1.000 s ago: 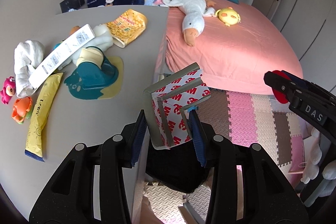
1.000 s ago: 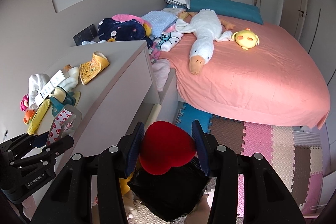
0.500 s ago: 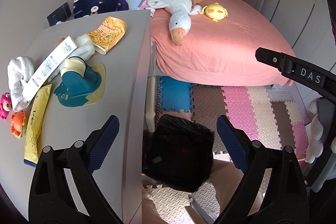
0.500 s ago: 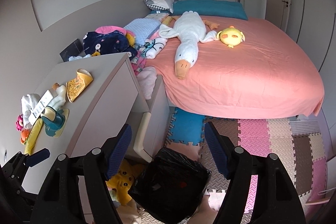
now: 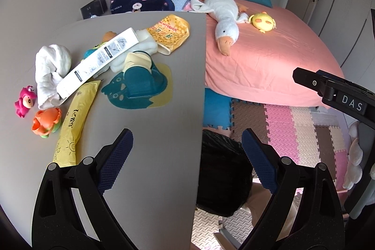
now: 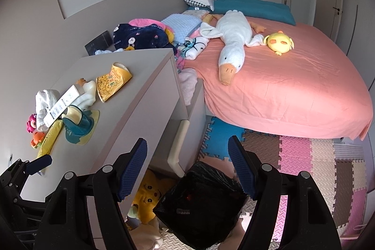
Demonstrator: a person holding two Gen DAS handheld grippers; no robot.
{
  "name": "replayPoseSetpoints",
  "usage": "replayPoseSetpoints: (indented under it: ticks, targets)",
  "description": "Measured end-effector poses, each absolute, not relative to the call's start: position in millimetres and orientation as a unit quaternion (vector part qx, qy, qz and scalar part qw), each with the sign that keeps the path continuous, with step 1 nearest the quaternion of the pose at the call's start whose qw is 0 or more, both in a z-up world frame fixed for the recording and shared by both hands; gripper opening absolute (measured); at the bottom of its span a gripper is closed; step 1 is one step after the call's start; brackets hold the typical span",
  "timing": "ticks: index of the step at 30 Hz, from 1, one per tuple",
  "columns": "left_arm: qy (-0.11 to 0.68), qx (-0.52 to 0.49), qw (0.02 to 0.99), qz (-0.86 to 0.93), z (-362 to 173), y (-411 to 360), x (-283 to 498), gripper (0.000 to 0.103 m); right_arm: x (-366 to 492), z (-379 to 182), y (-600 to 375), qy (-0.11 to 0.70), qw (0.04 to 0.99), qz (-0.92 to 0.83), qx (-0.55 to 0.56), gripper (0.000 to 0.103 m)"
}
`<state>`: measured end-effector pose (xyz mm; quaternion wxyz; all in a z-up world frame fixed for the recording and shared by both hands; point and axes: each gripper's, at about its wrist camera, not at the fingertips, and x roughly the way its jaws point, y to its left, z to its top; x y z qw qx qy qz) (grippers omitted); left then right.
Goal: Collect trash
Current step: 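Open both tools to drop the box and heart toy into the bag, then grasp the yellow snack bag with left tool while right tool grasps teal bib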
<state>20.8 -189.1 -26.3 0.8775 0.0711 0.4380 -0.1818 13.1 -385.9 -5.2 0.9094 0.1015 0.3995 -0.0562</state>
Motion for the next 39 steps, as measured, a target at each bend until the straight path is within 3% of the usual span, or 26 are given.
replayPoseSetpoints:
  ticks: [21, 27, 35, 39]
  targets:
    - [0.456, 0.017, 0.885, -0.091, -45.4, -93.0, 68.5, 0.089, 49.5, -16.4, -319.7, 0.414, 0.907, 0.015, 0.073, 0.072]
    - [0.467, 0.017, 0.881, -0.077, -55.0, -84.7, 83.4, 0.076, 65.0, -23.9, -299.6, 0.422, 0.903, 0.048, 0.064, 0.072]
    - [0.452, 0.038, 0.889, -0.064, -54.2, -80.1, 90.7, 0.045, 87.2, -30.5, -268.3, 0.426, 0.898, 0.094, 0.046, 0.072]
    - [0.453, 0.033, 0.888, -0.070, -53.2, -75.2, 90.9, 0.041, 97.6, -32.4, -254.7, 0.427, 0.897, 0.111, 0.037, 0.072]
